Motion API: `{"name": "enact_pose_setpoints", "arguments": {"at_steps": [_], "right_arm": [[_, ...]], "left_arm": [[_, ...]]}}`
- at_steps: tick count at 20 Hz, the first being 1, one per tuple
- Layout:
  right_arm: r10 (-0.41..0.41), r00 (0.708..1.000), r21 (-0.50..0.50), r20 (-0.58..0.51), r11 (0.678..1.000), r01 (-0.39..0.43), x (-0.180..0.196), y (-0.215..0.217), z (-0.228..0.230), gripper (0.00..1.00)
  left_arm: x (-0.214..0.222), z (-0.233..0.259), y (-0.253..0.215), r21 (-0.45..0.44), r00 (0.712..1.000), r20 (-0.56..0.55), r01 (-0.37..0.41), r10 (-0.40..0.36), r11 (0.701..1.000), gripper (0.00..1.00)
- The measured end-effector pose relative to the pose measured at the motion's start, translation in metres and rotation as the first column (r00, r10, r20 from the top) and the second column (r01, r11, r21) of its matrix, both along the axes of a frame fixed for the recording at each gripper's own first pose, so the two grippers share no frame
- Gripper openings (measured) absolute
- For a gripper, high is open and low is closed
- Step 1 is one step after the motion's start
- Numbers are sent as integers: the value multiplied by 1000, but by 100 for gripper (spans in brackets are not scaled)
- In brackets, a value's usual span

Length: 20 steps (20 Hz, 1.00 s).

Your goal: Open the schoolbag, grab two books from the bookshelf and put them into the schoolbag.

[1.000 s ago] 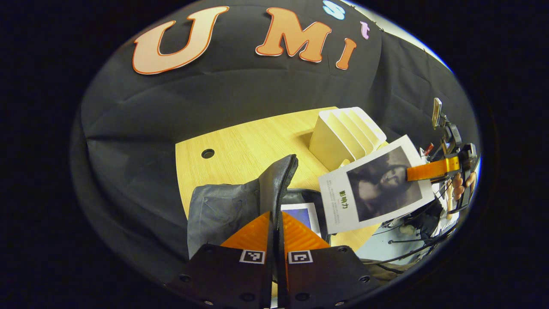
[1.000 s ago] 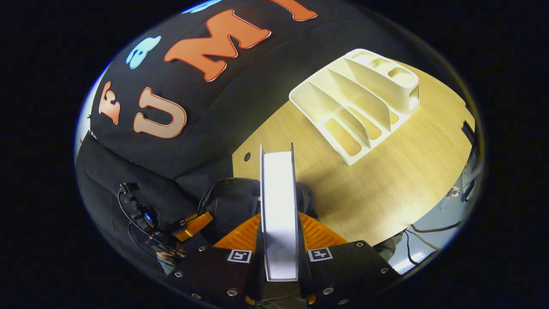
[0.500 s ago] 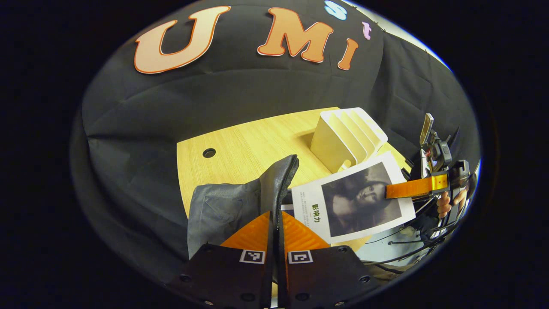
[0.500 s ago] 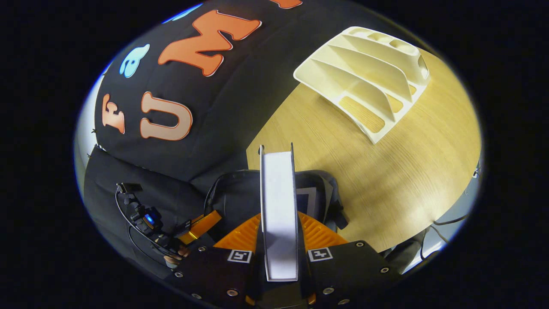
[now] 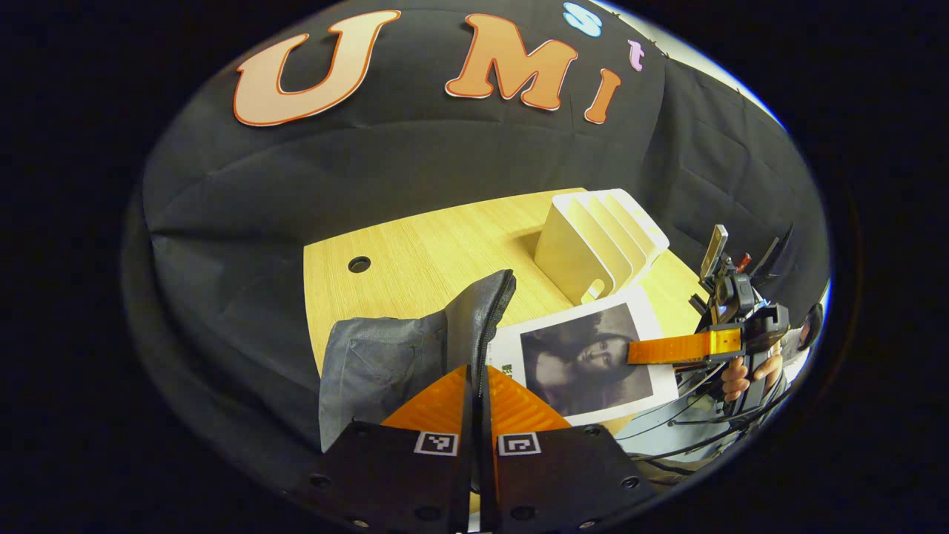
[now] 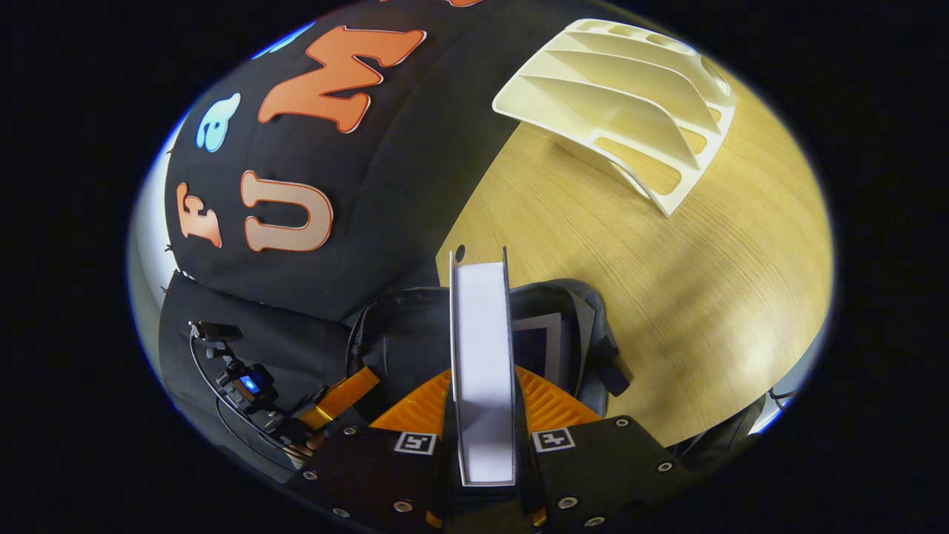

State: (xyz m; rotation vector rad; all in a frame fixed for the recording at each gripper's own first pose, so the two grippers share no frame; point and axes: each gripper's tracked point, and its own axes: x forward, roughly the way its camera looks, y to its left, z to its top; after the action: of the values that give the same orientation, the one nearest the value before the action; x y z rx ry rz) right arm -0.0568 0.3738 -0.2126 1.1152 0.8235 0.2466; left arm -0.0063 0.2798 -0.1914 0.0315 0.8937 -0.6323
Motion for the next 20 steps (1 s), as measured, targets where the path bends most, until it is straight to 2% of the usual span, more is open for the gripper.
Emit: {"name": "enact_pose_setpoints", "arguments": {"at_steps": [1, 7, 14, 20], "right_arm": [[-1, 1000, 18, 10, 1000, 0, 2, 4, -1, 33], [40, 999, 73, 11, 997, -40, 6, 36, -22, 33], [-12, 999, 152, 33, 988, 7, 16, 42, -40, 33], [-89, 991, 164, 101, 984, 72, 29, 40, -38, 31]], "left_arm": [[1, 0, 0, 0, 1000, 7, 1, -1, 1000, 6], [3, 2, 0, -11, 999, 35, -12, 12, 1000, 5], [-7, 2, -3, -28, 996, 42, -73, 74, 997, 6], [-15, 6, -12, -20, 996, 38, -76, 77, 997, 6]]}}
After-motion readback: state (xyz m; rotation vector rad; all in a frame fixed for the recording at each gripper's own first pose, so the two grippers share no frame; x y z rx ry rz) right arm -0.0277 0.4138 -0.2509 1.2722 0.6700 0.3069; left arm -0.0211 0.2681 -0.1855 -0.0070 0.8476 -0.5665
